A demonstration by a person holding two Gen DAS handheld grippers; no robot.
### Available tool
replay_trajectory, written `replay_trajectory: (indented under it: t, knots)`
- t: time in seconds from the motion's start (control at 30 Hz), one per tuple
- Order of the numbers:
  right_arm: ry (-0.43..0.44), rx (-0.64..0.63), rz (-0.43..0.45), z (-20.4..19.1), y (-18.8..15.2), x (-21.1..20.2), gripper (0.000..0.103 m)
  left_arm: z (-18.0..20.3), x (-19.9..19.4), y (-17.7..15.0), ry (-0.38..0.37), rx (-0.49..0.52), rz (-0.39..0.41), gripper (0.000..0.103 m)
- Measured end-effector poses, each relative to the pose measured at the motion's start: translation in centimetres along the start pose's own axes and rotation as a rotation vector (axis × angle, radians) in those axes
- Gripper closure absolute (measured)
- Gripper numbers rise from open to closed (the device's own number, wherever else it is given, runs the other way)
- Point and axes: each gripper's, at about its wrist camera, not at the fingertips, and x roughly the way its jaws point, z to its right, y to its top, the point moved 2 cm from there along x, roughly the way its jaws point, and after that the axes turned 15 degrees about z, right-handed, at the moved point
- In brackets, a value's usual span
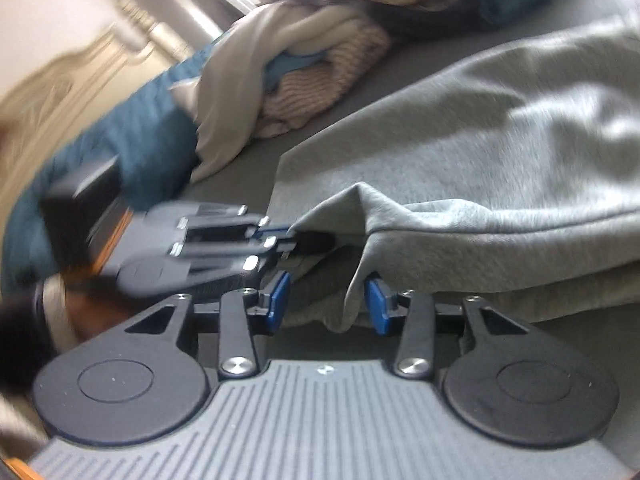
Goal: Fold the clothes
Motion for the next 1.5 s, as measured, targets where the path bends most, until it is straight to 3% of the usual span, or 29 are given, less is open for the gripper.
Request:
replay_trajectory:
  t: [0.1, 0.17, 0.23, 0.33, 0.5, 0.67, 0.87, 0.97, 1.03, 1.2, 1.33, 1.5]
  knots:
    - [0.008, -0.095, -0.052, -0.9, -0.5, -0.5, 0.067, 0.0, 0.0, 0.1, -0.004, 0.004, 0.004, 0.096]
    - [-0.002, -0.161, -0.112, -1.4, -1.0, 0.1, 0.082, 0.0, -0.1, 0.1, -0.007, 0.008, 0.007, 0.096]
    - [-0.026, -0.212, -0.156, -1.6, -1.7, 0.9, 0.087, 0.0, -0.3, 0.2, -0.007, 0.011, 0.013, 0.096]
    - [-0.090, -0.228, -0.142, -1.1, -2.1, 2.2, 0.091, 0.1, -0.4, 0.3, -0.009, 0.008, 0.020, 0.096]
    - [-0.060, -0.145, 0.019, -0.7, -1.2, 3.7, 0.091, 0.2, -0.7, 0.2, -0.015, 0.004, 0.030, 0.096]
    - [-0.071, -0.150, 0.081, -0.6, -1.3, 5.7, 0.091, 0.2, -1.0, 0.2, -0.022, -0.006, 0.043, 0.096]
    - [-0.223, -0.275, 0.130, -0.2, -2.6, 7.0, 0.094, 0.3, -1.1, -0.6, -0.037, 0.006, 0.031, 0.096]
    - [-0.248, -0.288, 0.136, -0.1, -2.6, 6.8, 0.093, 0.4, -1.0, -1.5, -0.040, 0.026, -0.003, 0.087]
    - [-0.262, -0.284, 0.134, 0.1, -2.7, 6.8, 0.092, 0.5, -1.0, -2.2, -0.028, 0.046, -0.025, 0.074]
    - [-0.266, -0.205, 0.120, 0.4, -2.3, 6.1, 0.083, 1.5, -1.1, -3.5, 0.024, 0.158, -0.045, 0.056]
    - [-0.246, -0.157, 0.098, 0.3, -2.2, 4.3, 0.065, 1.9, -1.2, -4.1, 0.077, 0.249, -0.056, 0.057]
    - [-0.202, -0.187, 0.099, -0.4, -1.6, 1.6, 0.064, 1.0, -1.6, -4.3, 0.129, 0.229, -0.043, 0.069]
